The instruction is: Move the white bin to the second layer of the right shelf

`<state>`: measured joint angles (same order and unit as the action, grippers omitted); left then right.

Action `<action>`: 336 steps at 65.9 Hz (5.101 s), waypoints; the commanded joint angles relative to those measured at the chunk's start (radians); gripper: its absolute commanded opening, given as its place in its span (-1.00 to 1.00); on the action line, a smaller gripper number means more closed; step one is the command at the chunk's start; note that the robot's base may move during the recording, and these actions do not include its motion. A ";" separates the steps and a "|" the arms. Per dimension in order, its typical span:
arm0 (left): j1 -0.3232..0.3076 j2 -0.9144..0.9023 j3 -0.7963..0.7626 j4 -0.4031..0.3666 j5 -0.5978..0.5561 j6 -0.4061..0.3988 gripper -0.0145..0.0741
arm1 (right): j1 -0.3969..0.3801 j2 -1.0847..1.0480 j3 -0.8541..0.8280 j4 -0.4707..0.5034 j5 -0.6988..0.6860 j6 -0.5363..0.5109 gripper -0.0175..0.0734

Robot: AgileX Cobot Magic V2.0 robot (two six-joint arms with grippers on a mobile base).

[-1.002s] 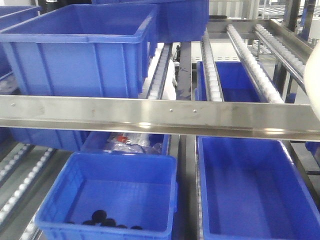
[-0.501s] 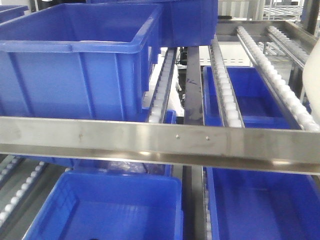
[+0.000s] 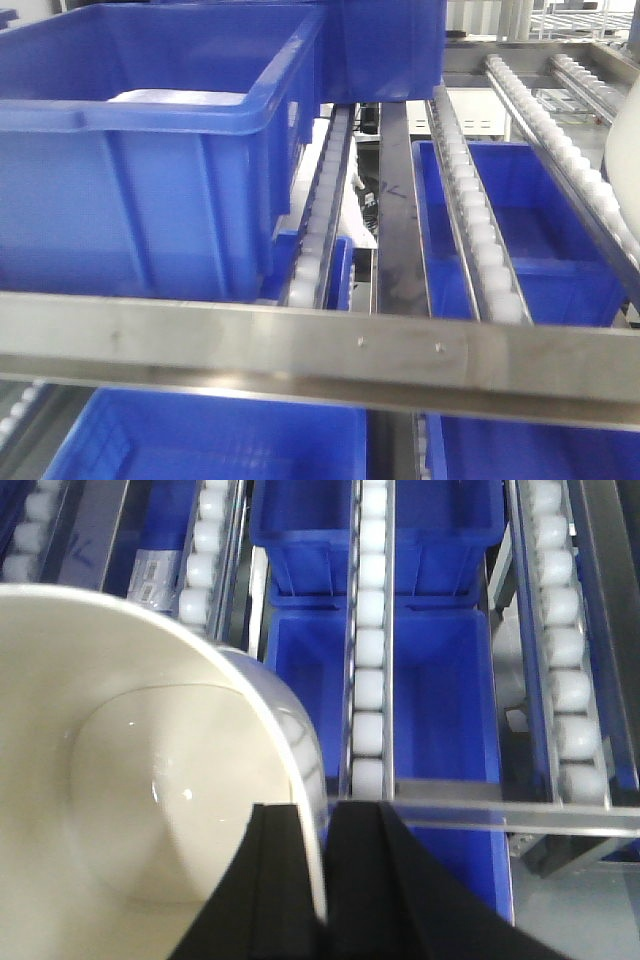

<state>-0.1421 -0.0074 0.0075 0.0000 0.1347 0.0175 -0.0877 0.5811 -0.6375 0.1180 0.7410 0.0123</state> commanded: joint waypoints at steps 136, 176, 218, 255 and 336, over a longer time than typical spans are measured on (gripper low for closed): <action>-0.004 -0.015 0.037 0.000 -0.087 -0.005 -0.48 | -0.005 -0.002 -0.032 0.007 -0.085 0.005 -0.51; -0.004 -0.015 0.037 0.000 -0.087 -0.005 -0.48 | -0.005 0.273 -0.032 0.015 -0.159 0.005 -0.51; -0.004 -0.015 0.037 0.000 -0.087 -0.005 -0.48 | 0.010 0.472 0.006 0.015 -0.295 0.005 -0.51; -0.004 -0.015 0.037 0.000 -0.087 -0.005 -0.48 | 0.039 0.472 0.041 0.016 -0.319 0.005 -0.34; -0.004 -0.015 0.037 0.000 -0.087 -0.005 -0.48 | 0.043 0.246 0.048 0.016 -0.381 0.005 -0.05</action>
<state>-0.1421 -0.0074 0.0075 0.0000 0.1347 0.0175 -0.0467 0.8681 -0.5678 0.1316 0.4352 0.0186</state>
